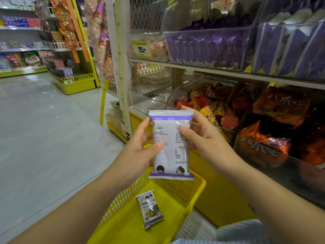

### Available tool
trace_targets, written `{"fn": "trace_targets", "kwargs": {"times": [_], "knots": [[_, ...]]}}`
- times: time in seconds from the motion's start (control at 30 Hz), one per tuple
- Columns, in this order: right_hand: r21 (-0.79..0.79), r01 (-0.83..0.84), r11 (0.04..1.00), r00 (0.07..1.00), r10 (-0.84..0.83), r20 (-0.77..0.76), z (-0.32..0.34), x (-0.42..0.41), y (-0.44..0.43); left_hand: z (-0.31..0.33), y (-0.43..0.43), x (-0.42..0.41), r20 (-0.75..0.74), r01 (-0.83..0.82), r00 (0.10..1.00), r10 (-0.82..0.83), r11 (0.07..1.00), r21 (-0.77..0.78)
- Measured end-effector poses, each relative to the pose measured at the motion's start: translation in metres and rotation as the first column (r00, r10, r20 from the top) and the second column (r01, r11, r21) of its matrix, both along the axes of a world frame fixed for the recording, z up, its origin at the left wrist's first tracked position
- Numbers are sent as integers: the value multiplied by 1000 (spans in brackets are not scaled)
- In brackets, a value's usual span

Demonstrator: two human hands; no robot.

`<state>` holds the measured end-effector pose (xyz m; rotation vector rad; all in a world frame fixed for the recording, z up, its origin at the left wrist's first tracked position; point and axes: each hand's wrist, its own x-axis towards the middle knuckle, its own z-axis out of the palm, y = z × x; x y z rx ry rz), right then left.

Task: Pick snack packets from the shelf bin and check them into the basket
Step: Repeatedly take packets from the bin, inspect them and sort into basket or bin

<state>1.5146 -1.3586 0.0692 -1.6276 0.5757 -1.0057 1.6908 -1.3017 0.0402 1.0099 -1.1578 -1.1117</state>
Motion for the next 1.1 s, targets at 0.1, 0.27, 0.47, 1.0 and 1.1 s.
{"fn": "trace_targets", "kwargs": {"times": [0.1, 0.27, 0.47, 1.0, 1.1], "knots": [[7, -104, 995, 990, 104, -97, 7, -9, -3, 4, 2, 1, -79, 2, 997, 2, 999, 44], [309, -344, 887, 891, 412, -190, 3, -21, -7, 12, 1, 8, -288, -49, 955, 77, 993, 103], [301, -278, 912, 914, 348, -210, -3, -19, -11, 11, 0, 10, -329, -15, 942, 69, 986, 165], [-167, -52, 985, 906, -24, -423, -22, 1, 7, 9, 7, -10, -254, -227, 930, 268, 958, 178], [-173, -70, 982, 886, -18, -463, -30, 5, 7, 8, 11, -12, -167, -240, 946, 278, 947, 215]]}}
